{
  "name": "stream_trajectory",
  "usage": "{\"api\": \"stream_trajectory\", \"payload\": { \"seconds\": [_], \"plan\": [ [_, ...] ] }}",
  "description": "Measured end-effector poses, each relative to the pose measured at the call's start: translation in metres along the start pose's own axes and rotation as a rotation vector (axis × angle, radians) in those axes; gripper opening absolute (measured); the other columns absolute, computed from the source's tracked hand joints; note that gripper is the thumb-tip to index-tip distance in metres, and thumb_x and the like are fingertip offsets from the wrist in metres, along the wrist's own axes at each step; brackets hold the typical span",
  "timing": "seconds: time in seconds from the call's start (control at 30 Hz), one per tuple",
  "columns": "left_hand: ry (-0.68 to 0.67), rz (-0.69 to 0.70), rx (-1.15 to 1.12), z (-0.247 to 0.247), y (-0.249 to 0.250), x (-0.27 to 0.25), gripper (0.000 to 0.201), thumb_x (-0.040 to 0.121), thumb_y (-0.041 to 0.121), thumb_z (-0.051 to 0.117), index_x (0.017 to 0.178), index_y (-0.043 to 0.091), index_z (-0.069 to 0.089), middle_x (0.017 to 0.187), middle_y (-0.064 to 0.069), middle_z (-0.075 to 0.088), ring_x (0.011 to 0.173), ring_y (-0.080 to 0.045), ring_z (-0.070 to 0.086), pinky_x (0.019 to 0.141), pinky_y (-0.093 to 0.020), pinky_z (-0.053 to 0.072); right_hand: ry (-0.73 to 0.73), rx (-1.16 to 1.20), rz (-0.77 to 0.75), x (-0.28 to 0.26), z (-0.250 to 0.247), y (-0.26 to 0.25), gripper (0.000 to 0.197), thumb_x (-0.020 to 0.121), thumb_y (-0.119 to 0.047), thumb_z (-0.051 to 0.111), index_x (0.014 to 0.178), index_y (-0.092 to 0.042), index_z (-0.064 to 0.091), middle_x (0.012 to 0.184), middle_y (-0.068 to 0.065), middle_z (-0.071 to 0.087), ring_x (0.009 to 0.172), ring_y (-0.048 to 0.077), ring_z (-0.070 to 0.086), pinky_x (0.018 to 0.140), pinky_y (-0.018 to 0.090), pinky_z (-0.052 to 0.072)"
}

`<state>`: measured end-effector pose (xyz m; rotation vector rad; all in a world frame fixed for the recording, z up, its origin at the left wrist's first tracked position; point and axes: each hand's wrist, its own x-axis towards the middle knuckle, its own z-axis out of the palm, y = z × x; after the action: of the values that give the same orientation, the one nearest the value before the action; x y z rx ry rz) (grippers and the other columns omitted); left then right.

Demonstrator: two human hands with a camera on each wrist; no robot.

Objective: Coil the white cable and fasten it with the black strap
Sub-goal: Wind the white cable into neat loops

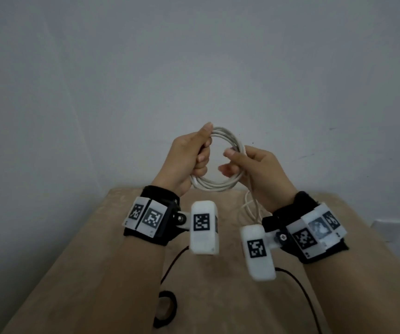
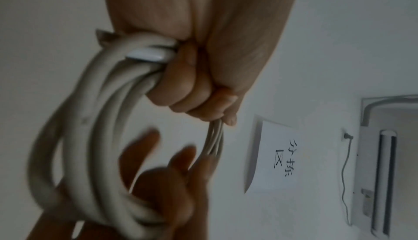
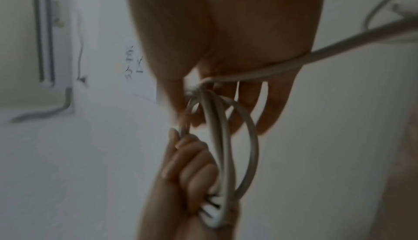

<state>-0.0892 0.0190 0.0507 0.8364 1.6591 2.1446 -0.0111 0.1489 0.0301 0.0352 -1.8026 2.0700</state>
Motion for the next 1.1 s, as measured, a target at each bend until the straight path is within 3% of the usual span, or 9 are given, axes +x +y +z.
{"api": "stream_trajectory", "payload": {
  "seconds": [0.1,0.17,0.27,0.47,0.57,0.8,0.9,1.0,1.1],
  "plan": [
    [-0.034,-0.043,-0.125,-0.001,0.000,0.001,0.037,0.098,0.038,0.048,0.069,0.015,0.044,0.042,0.009,0.029,0.032,-0.002,0.019,0.031,-0.014,0.018,0.025,0.262,0.022,0.002,-0.001,0.000,0.015,0.087,-0.016,0.061,0.076,-0.007,0.059,0.051,-0.004,0.042,0.047,0.009,0.045,0.066,0.028,0.054],
    [-0.070,-0.065,-0.191,-0.001,0.001,0.001,0.037,0.098,0.038,0.045,0.069,0.015,0.043,0.041,0.011,0.028,0.030,0.000,0.019,0.030,-0.014,0.017,0.019,0.364,0.037,0.003,-0.001,-0.003,0.016,0.092,-0.017,0.056,0.081,-0.005,0.059,0.050,-0.006,0.036,0.043,0.007,0.036,0.053,0.023,0.048],
    [-0.122,-0.087,-0.217,0.001,0.002,0.000,0.036,0.099,0.037,0.043,0.071,0.014,0.044,0.040,0.011,0.029,0.029,0.000,0.019,0.030,-0.014,0.015,0.000,0.431,0.064,0.004,-0.005,-0.006,0.017,0.092,-0.018,0.054,0.086,-0.003,0.060,0.049,-0.007,0.034,0.040,0.005,0.032,0.047,0.019,0.041],
    [-0.155,-0.098,-0.280,-0.001,0.002,-0.001,0.036,0.099,0.034,0.043,0.071,0.012,0.045,0.037,0.011,0.028,0.026,-0.001,0.020,0.030,-0.013,0.018,-0.039,0.449,0.057,0.005,-0.011,-0.008,0.023,0.086,-0.022,0.058,0.091,0.000,0.062,0.051,-0.007,0.037,0.040,0.004,0.032,0.046,0.018,0.039],
    [-0.158,-0.088,-0.265,-0.002,0.000,0.001,0.037,0.099,0.034,0.044,0.069,0.012,0.045,0.037,0.010,0.027,0.027,-0.002,0.020,0.032,-0.016,0.019,-0.009,0.330,-0.026,0.005,-0.010,-0.006,0.023,0.092,-0.019,0.054,0.092,0.002,0.063,0.053,-0.004,0.036,0.045,0.007,0.031,0.048,0.020,0.038],
    [-0.308,-0.330,-0.023,-0.014,0.001,-0.004,0.041,0.079,0.051,0.051,0.068,0.011,0.051,0.036,0.006,0.030,0.031,-0.007,0.031,0.039,-0.018,0.032,-0.021,-0.071,-0.042,0.005,-0.006,0.006,0.025,0.098,-0.019,0.049,0.083,-0.003,0.062,0.049,-0.009,0.029,0.044,0.007,0.025,0.045,0.020,0.030],
    [-0.300,-0.380,0.140,-0.015,0.001,-0.006,0.044,0.080,0.054,0.053,0.064,0.013,0.049,0.038,0.008,0.027,0.031,-0.006,0.027,0.040,-0.018,0.030,-0.095,-0.162,-0.002,0.003,-0.003,0.011,0.025,0.099,-0.018,0.048,0.082,-0.003,0.060,0.049,-0.008,0.029,0.044,0.007,0.023,0.043,0.020,0.026],
    [-0.245,-0.286,0.218,-0.010,-0.003,-0.004,0.044,0.092,0.042,0.054,0.057,0.019,0.041,0.043,0.010,0.022,0.034,-0.004,0.017,0.036,-0.014,0.019,-0.107,-0.109,0.014,0.003,-0.004,0.011,0.026,0.099,-0.019,0.047,0.082,-0.004,0.059,0.050,-0.007,0.026,0.045,0.008,0.021,0.042,0.019,0.024],
    [-0.178,-0.199,0.139,-0.008,-0.005,-0.002,0.046,0.094,0.036,0.054,0.055,0.022,0.035,0.044,0.010,0.021,0.034,-0.003,0.014,0.035,-0.013,0.011,-0.111,0.027,0.016,0.004,-0.004,0.010,0.029,0.098,-0.025,0.045,0.090,-0.003,0.062,0.055,-0.002,0.030,0.047,0.010,0.026,0.046,0.021,0.034]
  ]
}}
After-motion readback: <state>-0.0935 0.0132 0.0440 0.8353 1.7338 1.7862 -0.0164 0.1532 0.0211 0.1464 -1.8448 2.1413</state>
